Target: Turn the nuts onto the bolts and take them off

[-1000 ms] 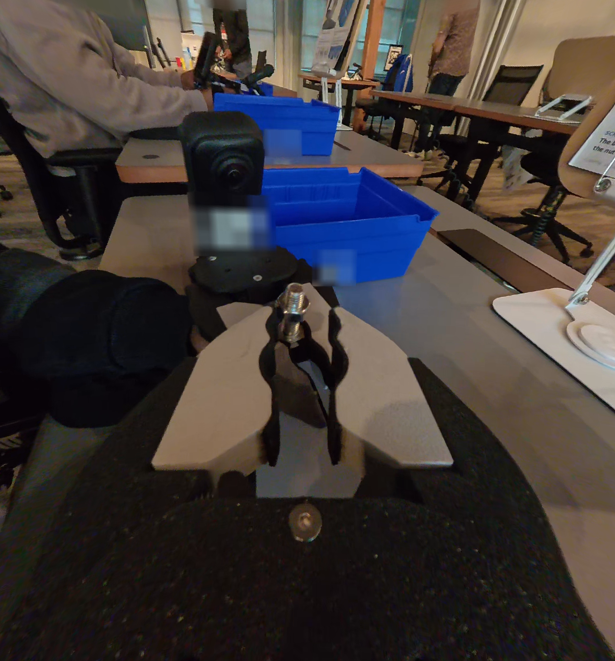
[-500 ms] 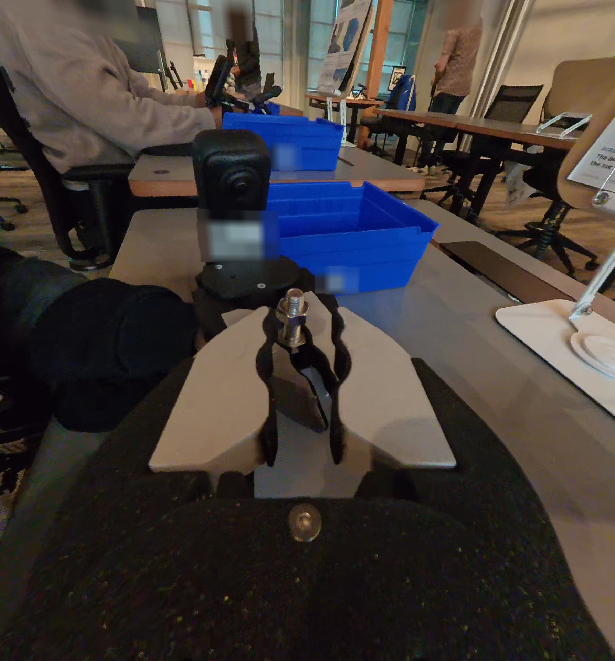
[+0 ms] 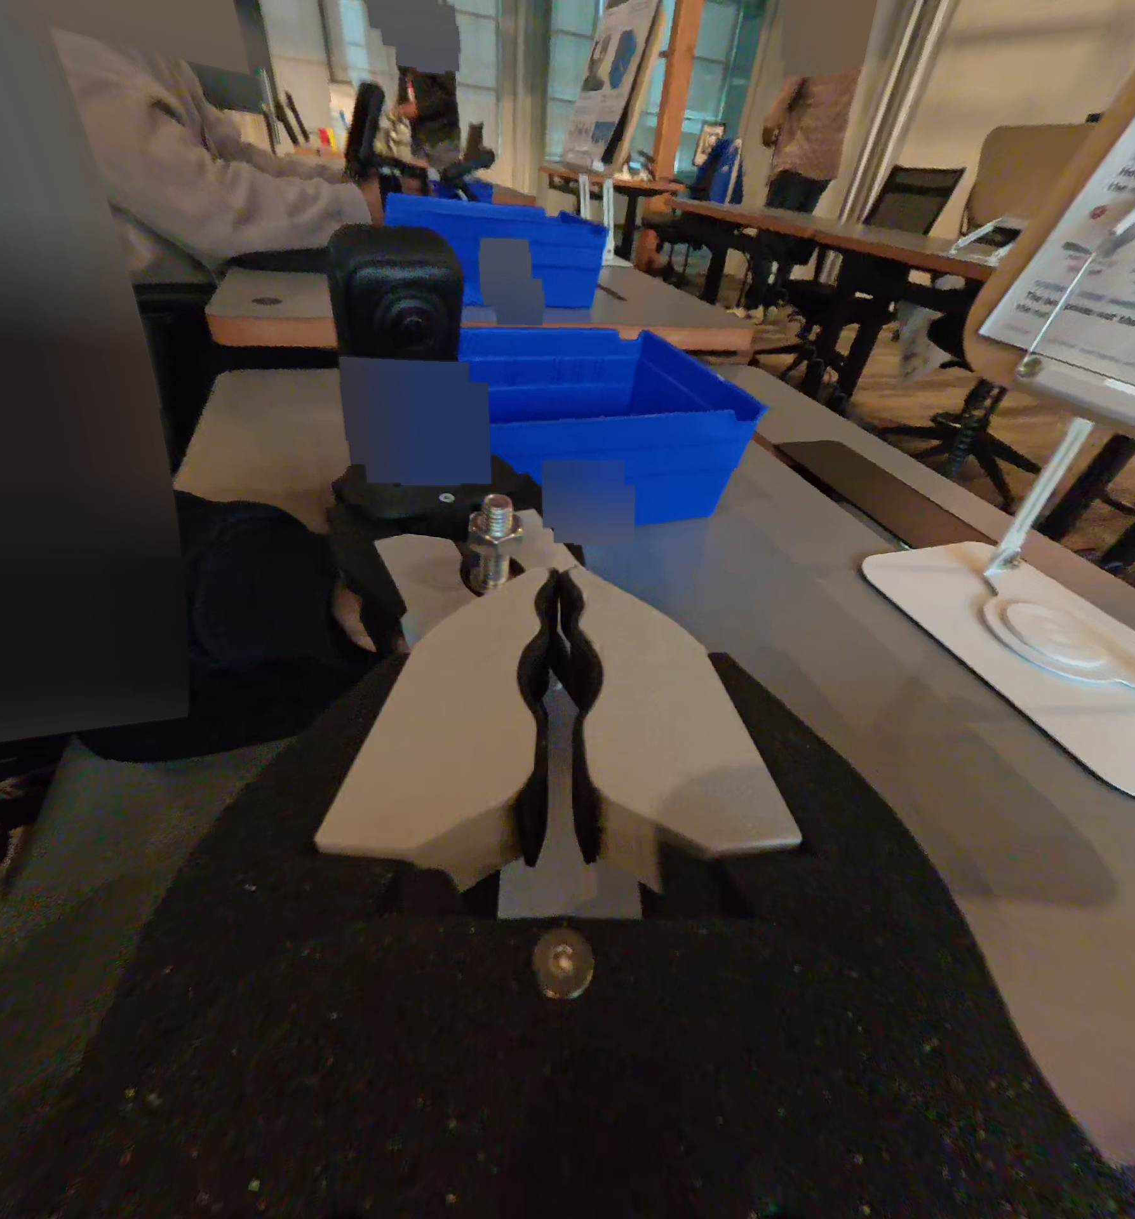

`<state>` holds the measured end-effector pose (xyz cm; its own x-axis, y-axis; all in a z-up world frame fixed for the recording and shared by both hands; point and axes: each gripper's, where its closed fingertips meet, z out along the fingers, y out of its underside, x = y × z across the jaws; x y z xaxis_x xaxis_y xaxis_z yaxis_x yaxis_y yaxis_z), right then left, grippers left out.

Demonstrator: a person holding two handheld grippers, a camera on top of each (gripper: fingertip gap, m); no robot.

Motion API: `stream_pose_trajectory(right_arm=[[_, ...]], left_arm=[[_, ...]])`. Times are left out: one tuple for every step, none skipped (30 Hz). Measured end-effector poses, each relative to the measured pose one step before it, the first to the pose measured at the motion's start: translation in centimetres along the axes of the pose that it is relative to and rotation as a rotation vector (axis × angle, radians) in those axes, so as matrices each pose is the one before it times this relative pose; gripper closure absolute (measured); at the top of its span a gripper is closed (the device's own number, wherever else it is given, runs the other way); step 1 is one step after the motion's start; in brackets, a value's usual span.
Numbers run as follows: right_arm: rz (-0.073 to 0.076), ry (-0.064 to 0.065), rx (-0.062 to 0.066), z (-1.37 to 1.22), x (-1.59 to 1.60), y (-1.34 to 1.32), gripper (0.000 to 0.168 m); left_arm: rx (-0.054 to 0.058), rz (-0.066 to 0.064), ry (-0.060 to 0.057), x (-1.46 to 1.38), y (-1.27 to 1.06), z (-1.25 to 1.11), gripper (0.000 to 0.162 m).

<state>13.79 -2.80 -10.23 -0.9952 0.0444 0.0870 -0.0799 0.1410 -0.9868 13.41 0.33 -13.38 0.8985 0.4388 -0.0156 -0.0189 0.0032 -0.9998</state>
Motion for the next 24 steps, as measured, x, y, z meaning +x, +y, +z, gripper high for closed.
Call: stream_pose_trajectory(right_arm=[[0.0146, -0.0220, 0.0268, -0.255, -0.161, -0.374, 0.168], [0.0086, -0.0338, 0.0228, -0.053, -0.412, -0.341, 0.168], [0.0022, -0.0367, 0.0099, 0.127, -0.521, -0.177, 0.168], [-0.0053, -0.0248, -0.0036, 0.282, -0.409, -0.025, 0.159], [-0.0123, -0.0151, -0.0202, 0.370, -0.278, 0.176, 0.147], [-0.0167, -0.0124, -0.0344, 0.397, -0.209, 0.339, 0.142], [-0.0189, -0.0118, -0.0354, 0.417, -0.163, 0.334, 0.140], [-0.0168, -0.0093, -0.0323, 0.382, -0.101, 0.261, 0.139], [-0.0147, -0.0100, -0.0275, 0.328, -0.096, 0.178, 0.138], [-0.0114, -0.0056, -0.0180, 0.248, -0.032, 0.050, 0.138], [-0.0068, -0.0007, -0.0109, 0.191, 0.057, -0.024, 0.138], [-0.0024, -0.0028, -0.0069, 0.169, 0.020, -0.051, 0.139], [-0.0010, -0.0024, -0.0042, 0.116, 0.011, -0.046, 0.140], [-0.0013, -0.0010, -0.0019, 0.070, 0.027, -0.038, 0.142], [-0.0003, -0.0070, 0.0003, 0.003, -0.065, -0.022, 0.144], [-0.0009, -0.0074, 0.0026, -0.064, -0.100, -0.032, 0.147], [-0.0025, -0.0040, 0.0063, -0.162, -0.058, -0.045, 0.150], [-0.0003, 0.0004, 0.0071, -0.232, 0.039, -0.027, 0.150], [0.0042, -0.0041, 0.0011, -0.288, 0.003, 0.082, 0.150], [0.0048, -0.0044, -0.0034, -0.357, 0.013, 0.174, 0.150], [0.0030, 0.0137, 0.0014, -0.457, 0.270, 0.173, 0.154], [0.0029, 0.0317, 0.0074, -0.528, 0.570, 0.154, 0.162], [0.0092, 0.0117, 0.0129, -0.499, 0.325, 0.068, 0.162], [0.0124, -0.0178, 0.0255, -0.322, -0.135, -0.236, 0.161]], left_arm=[[-0.0008, -0.0019, 0.0033, 0.020, 0.021, 0.034, 0.150], [0.0001, -0.0016, 0.0058, 0.069, 0.010, 0.054, 0.150], [-0.0019, -0.0020, 0.0089, 0.133, 0.046, 0.062, 0.150], [-0.0042, -0.0013, 0.0098, 0.147, 0.075, 0.063, 0.150], [-0.0041, -0.0019, 0.0136, 0.222, 0.083, 0.065, 0.150], [-0.0018, -0.0012, 0.0126, 0.213, 0.043, 0.055, 0.150], [-0.0025, -0.0002, 0.0096, 0.180, 0.053, 0.056, 0.150], [-0.0021, -0.0012, 0.0096, 0.156, 0.047, 0.040, 0.150], [0.0001, -0.0017, 0.0100, 0.160, 0.008, 0.046, 0.150], [0.0004, 0.0005, 0.0064, 0.113, -0.016, 0.033, 0.150], [-0.0007, 0.0015, 0.0057, 0.096, 0.009, 0.025, 0.153], [-0.0003, -0.0004, 0.0057, 0.096, 0.004, 0.022, 0.149], [0.0003, 0.0000, 0.0022, 0.042, -0.004, 0.008, 0.146], [0.0005, -0.0003, 0.0015, 0.031, -0.016, 0.000, 0.147], [0.0029, -0.0022, 0.0005, -0.008, -0.047, -0.032, 0.147], [0.0059, -0.0029, 0.0006, -0.029, -0.086, -0.055, 0.147], [0.0086, -0.0040, 0.0024, 0.006, -0.143, -0.058, 0.148], [0.0060, -0.0030, 0.0036, 0.028, -0.100, -0.038, 0.148], [0.0005, 0.0009, 0.0011, 0.026, -0.027, -0.003, 0.148], [-0.0016, 0.0018, -0.0004, 0.005, 0.021, 0.023, 0.148], [0.0031, 0.0003, 0.0019, 0.035, -0.041, -0.035, 0.150], [0.0045, 0.0007, 0.0016, 0.030, -0.080, -0.047, 0.150], [0.0022, 0.0009, -0.0011, 0.001, -0.039, -0.045, 0.150], [-0.0003, -0.0006, 0.0009, 0.003, 0.003, -0.008, 0.150]])
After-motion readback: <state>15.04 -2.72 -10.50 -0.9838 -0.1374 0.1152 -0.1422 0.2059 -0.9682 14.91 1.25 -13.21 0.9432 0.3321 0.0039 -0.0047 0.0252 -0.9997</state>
